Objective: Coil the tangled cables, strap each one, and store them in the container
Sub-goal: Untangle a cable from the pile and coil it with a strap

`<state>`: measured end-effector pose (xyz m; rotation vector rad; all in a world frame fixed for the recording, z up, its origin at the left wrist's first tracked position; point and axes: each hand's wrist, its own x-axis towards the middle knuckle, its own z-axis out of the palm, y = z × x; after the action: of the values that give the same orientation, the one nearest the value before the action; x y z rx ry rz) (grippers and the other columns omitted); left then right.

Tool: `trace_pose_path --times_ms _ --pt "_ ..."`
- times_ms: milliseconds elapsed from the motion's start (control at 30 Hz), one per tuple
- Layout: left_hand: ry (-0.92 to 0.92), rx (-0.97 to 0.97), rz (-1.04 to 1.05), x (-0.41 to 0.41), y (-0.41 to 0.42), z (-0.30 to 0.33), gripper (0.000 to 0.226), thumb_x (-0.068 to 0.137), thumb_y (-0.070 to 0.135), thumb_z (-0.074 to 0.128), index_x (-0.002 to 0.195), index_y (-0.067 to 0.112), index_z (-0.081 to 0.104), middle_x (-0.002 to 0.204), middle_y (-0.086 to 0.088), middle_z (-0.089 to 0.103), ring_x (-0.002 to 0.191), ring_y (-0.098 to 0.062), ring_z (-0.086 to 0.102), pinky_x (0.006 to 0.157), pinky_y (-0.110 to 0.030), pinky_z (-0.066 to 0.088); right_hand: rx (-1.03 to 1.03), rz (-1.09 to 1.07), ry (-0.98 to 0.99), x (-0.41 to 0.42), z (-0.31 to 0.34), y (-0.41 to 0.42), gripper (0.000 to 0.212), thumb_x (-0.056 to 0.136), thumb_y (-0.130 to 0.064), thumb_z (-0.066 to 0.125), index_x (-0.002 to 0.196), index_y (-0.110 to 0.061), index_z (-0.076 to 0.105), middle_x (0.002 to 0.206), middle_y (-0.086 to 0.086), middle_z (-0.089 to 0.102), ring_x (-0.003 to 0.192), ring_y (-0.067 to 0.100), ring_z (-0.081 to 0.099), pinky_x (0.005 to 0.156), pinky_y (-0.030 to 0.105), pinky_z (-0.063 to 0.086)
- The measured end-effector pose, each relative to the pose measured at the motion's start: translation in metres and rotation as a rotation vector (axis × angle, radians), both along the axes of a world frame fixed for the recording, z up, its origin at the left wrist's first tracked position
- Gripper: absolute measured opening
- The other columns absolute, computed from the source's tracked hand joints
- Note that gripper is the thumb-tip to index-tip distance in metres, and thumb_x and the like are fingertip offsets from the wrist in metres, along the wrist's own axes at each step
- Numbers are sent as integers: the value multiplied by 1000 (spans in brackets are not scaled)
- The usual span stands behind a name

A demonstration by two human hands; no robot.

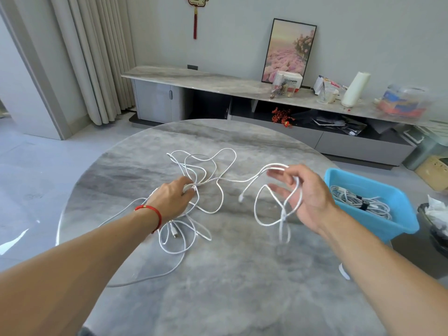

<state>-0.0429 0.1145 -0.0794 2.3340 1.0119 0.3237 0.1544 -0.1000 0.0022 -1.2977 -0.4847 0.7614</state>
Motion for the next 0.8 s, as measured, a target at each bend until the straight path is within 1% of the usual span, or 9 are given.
trace_pose_path --times_ms 167,267,367,433,500,567,667,733,800 --pt "31 56 74 3 -2 6 39 99 46 38 87 19 64 89 -9 72 96 -35 62 89 -44 49 82 -8 -3 1 14 -15 38 86 -10 44 49 -21 38 107 27 75 106 35 74 106 42 49" --pt "-70 192 -17 8 -9 21 42 103 38 38 84 20 71 86 -2 74 100 -30 57 92 -40 45 -110 80 -287 -9 13 -19 32 85 -9 50 55 -20 48 81 32 72 89 51 72 92 48 56" --pt "-230 46 -117 12 -22 39 46 102 33 43 67 21 70 64 10 68 67 -4 58 68 -21 42 -424 187 -676 -19 9 -18 23 81 -29 50 69 -10 56 73 13 75 83 39 73 90 50 57" --pt "-262 -60 -182 14 -31 48 49 100 33 44 59 18 64 56 6 64 50 -4 50 55 -17 40 -694 259 -972 -25 8 -14 52 72 -53 43 107 -21 66 101 -5 77 102 22 69 97 48 51" --pt "-284 -158 -239 15 -41 57 44 98 32 45 60 16 58 52 0 62 49 -11 51 58 -27 46 -776 343 -1069 -34 5 -10 84 73 -63 38 153 -37 31 149 -8 51 138 18 48 113 47 39" --pt "-319 -228 -294 19 -51 64 36 96 29 49 62 19 58 52 1 53 50 -17 46 55 -32 42 -575 420 -1066 -45 -1 -2 82 84 -60 48 157 -46 13 162 -13 33 148 7 32 119 35 30" --pt "-360 -300 -385 27 -63 66 27 96 20 50 73 16 63 58 0 51 53 -18 42 53 -33 38 -362 430 -1081 -52 -8 12 54 98 -42 62 147 -36 40 118 -17 66 110 -6 59 91 13 41" --pt "-345 -311 -366 26 -62 62 28 98 20 50 76 8 62 58 -5 52 54 -20 45 55 -34 40 -322 372 -1184 -49 -4 18 33 104 -28 58 137 -25 58 78 -18 63 76 -6 60 72 16 39" --pt "-295 -289 -340 21 -53 55 29 99 26 54 78 9 64 55 -3 55 53 -18 49 56 -29 42 -258 254 -1240 -39 3 17 20 106 -19 53 114 -21 72 61 -24 57 60 -2 54 61 18 36"
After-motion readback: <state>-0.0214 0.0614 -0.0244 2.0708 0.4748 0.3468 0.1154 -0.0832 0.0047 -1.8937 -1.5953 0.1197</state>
